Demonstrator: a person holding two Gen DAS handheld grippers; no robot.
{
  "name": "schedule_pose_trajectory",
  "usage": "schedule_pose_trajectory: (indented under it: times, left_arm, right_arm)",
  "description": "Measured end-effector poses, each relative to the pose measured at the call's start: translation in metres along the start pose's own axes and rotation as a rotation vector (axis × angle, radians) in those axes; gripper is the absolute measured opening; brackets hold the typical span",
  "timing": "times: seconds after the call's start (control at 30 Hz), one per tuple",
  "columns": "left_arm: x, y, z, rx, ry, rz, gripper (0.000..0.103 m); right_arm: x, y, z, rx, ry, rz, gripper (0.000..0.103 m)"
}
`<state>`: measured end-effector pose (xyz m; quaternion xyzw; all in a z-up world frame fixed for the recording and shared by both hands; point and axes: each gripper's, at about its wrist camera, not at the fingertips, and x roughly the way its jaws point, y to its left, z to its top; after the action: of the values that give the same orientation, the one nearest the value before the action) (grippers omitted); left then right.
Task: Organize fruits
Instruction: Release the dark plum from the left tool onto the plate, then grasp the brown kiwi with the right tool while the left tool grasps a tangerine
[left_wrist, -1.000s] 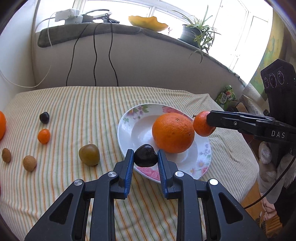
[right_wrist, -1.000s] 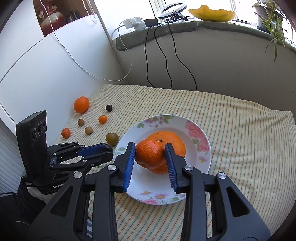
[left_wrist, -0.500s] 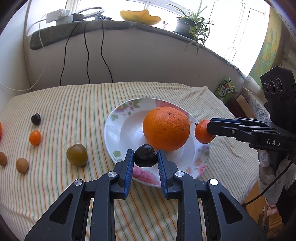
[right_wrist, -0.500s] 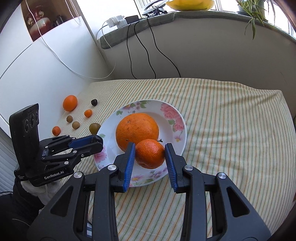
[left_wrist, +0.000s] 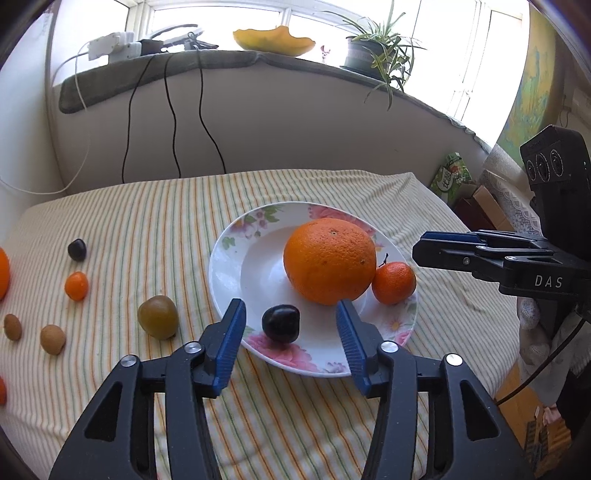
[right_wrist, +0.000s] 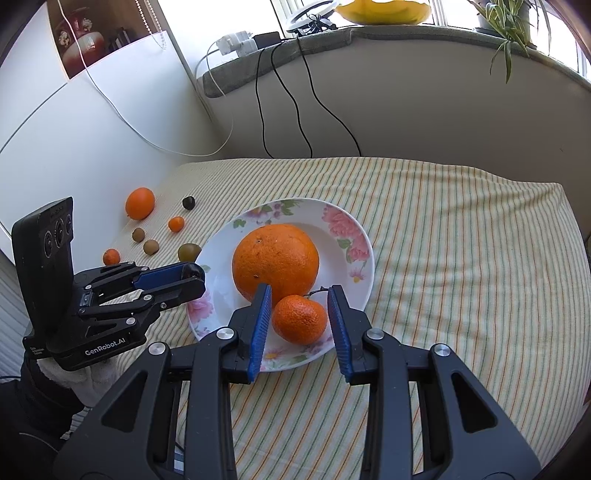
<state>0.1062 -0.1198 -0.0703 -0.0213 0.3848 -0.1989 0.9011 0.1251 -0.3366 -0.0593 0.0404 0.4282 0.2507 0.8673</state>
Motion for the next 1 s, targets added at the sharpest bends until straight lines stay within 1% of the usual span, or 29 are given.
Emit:
schedule_pose_trajectory:
  times: [0.07, 0.1, 0.13, 0.23, 0.4, 0.57, 0.8, 1.0]
  left_arm:
    - [-0.002, 0.000, -0.001, 0.003, -0.009, 0.002, 0.061]
    - [-0.004, 0.001, -0.002, 0.004, -0.017, 0.007, 0.061]
    - [-0.005, 0.001, -0.003, 0.006, -0.024, 0.016, 0.061]
    - [-0.008, 0.004, -0.004, 0.003, -0.041, 0.030, 0.061]
    - [-0.016, 0.009, -0.012, 0.003, -0.047, 0.051, 0.061]
    - [-0.028, 0.023, -0.024, -0.015, -0.042, 0.105, 0.061]
    - [-0.053, 0.053, -0.039, -0.093, -0.069, 0.174, 0.061]
    - [-0.072, 0.073, -0.049, -0.137, -0.091, 0.229, 0.061]
  right_arm:
    - [-0.003, -0.001, 0.000, 0.006, -0.013, -0.003, 0.050]
    - [-0.005, -0.001, 0.000, 0.007, -0.025, -0.006, 0.064]
    - [-0.007, -0.001, -0.001, 0.006, -0.036, -0.008, 0.071]
    - [-0.011, 0.001, 0.000, 0.005, -0.053, -0.007, 0.076]
    - [-0.015, 0.006, 0.000, -0.001, -0.073, -0.016, 0.079]
    - [-0.019, 0.016, -0.003, -0.021, -0.106, -0.022, 0.079]
    - [-0.020, 0.051, -0.005, -0.131, -0.168, -0.032, 0.079]
    - [-0.014, 0.085, -0.006, -0.233, -0.169, -0.025, 0.079]
